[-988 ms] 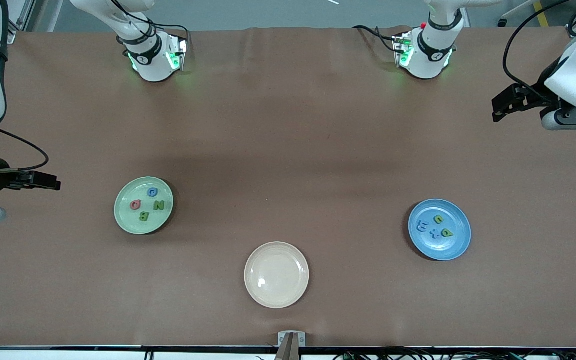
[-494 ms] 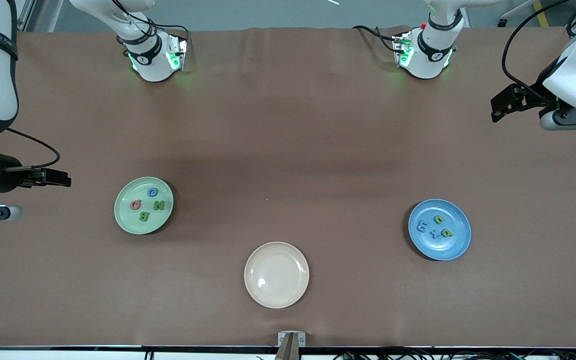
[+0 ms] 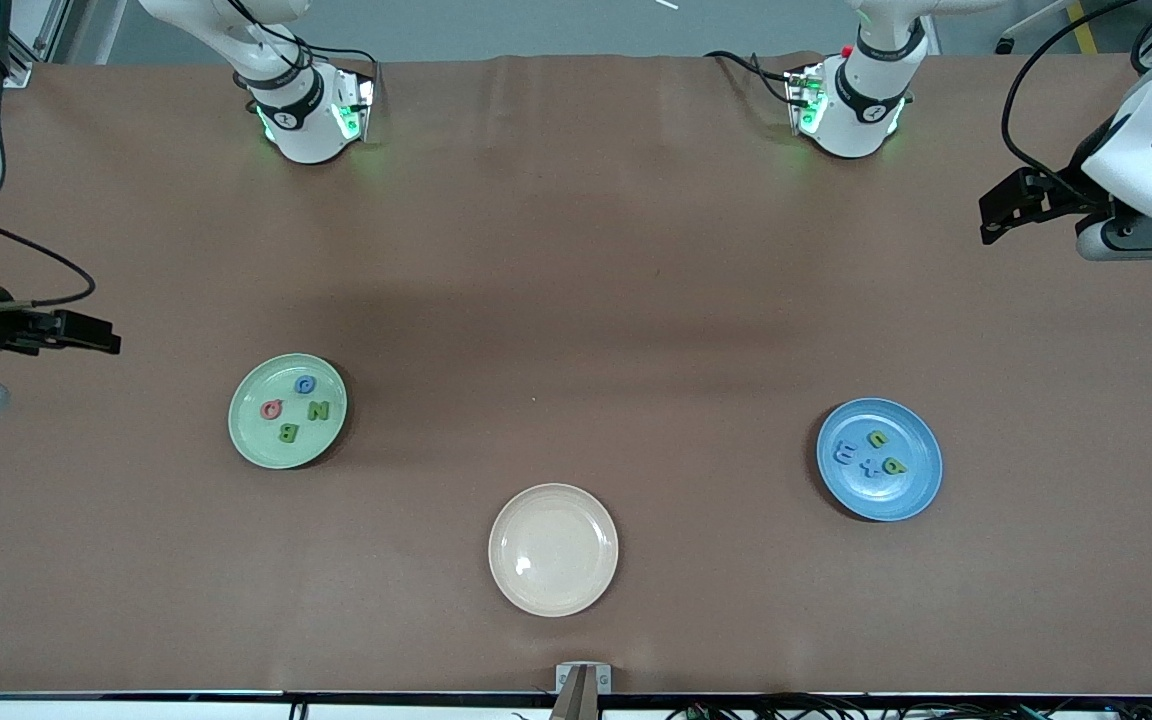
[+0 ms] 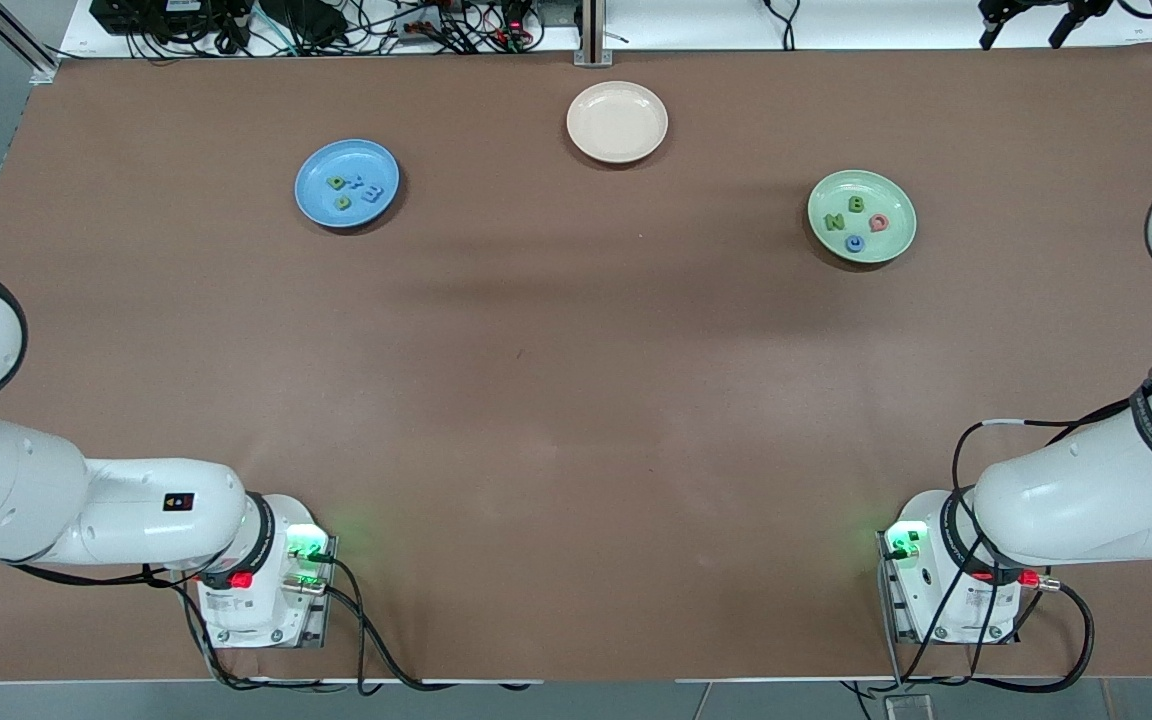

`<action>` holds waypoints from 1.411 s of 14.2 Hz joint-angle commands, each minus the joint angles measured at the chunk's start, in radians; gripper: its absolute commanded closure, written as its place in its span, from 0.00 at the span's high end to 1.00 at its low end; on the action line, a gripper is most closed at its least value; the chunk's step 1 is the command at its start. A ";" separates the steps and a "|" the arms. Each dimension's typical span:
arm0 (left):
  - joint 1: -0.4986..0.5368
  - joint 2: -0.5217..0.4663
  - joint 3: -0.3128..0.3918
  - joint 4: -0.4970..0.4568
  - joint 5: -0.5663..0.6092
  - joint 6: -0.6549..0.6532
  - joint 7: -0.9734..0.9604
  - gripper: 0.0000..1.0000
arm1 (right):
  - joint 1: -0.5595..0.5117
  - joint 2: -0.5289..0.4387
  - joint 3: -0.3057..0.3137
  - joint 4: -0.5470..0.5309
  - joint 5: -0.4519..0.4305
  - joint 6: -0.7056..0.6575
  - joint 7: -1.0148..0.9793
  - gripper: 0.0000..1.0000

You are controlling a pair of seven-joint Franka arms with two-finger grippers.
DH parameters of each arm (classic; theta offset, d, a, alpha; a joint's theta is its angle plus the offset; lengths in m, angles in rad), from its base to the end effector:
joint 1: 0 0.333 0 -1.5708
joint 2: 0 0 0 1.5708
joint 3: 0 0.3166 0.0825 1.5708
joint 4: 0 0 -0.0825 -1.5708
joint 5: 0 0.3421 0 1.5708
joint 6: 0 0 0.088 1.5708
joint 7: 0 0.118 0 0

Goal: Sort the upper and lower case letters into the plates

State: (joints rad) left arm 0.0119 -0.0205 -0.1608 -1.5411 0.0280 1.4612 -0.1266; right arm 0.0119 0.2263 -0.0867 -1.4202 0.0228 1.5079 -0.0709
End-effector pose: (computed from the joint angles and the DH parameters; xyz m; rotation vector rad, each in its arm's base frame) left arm 0.4894 -0.0708 0.6277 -3.1012 0.0309 0.0850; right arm 0.5685 -0.0343 0.5508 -3.1210 0.0050 0.2144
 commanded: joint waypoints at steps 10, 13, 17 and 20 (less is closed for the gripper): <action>-0.004 0.005 -0.002 0.006 0.000 0.004 -0.010 1.00 | -0.026 -0.243 -0.001 -0.221 0.009 0.021 -0.012 1.00; 0.005 0.016 0.001 0.030 -0.002 0.004 -0.010 1.00 | -0.026 -0.249 0.001 -0.221 0.008 0.021 -0.013 1.00; 0.007 0.016 0.007 0.033 0.000 0.004 -0.007 1.00 | -0.023 -0.265 0.005 -0.232 -0.004 0.032 -0.027 1.00; 0.005 0.017 0.006 0.038 0.003 0.004 -0.010 1.00 | -0.018 -0.295 0.005 -0.279 -0.004 0.072 -0.027 1.00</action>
State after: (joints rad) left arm 0.0182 -0.0150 -0.1525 -1.5289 0.0280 1.4670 -0.1267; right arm -0.0018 -0.0086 -0.0894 -1.6226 0.0219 1.5420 -0.0869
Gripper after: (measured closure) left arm 0.000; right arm 0.000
